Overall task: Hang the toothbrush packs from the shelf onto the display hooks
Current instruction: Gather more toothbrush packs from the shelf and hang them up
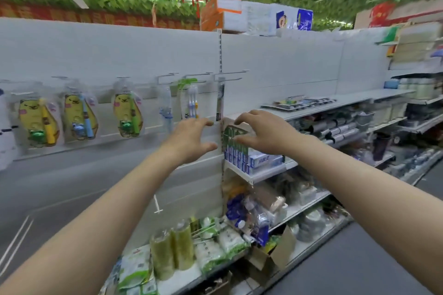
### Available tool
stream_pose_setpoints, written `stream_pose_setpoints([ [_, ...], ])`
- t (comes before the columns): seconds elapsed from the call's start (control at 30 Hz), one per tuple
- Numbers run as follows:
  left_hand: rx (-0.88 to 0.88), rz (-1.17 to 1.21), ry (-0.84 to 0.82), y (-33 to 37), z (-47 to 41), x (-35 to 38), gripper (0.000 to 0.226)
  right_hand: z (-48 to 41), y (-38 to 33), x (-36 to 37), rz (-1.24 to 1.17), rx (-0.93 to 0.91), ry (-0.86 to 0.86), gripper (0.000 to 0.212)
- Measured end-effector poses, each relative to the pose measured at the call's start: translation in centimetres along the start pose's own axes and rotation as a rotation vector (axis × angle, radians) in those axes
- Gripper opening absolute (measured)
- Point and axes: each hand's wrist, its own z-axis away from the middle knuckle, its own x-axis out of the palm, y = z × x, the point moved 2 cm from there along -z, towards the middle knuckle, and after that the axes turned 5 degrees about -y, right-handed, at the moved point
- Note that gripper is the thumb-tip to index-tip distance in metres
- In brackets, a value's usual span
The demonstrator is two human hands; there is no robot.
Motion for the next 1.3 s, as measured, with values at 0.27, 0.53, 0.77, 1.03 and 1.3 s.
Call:
stream_pose_setpoints([
  [0.27,0.192,0.136,0.022,14.1,-9.2,6.2,0.059,5.4,18.4,-2.6,0.07,0.028,0.009,0.052],
  [0.53,0.261,0.078,-0.005,21.1,-19.0,11.4,0.057,5.0,31.2,-1.7,0.064,0.059,0.019,0.053],
  [0.77,0.31,0.062,0.025,24.8,-31.1,16.1,0.054,0.1,42.5,-0.4,0.083,0.081,0.079,0.052],
  [1.03,0.288,0.109,0.075,26.8,-49.3,21.6,0.051,-11.6,57.3,1.7,0.139,0.044,0.048,0.052],
  [1.3,0.214,0.071,0.026,28.1,-64.1,26.7,0.051,-21.4,70.6,4.8,0.088,0.01,0.047,0.051],
])
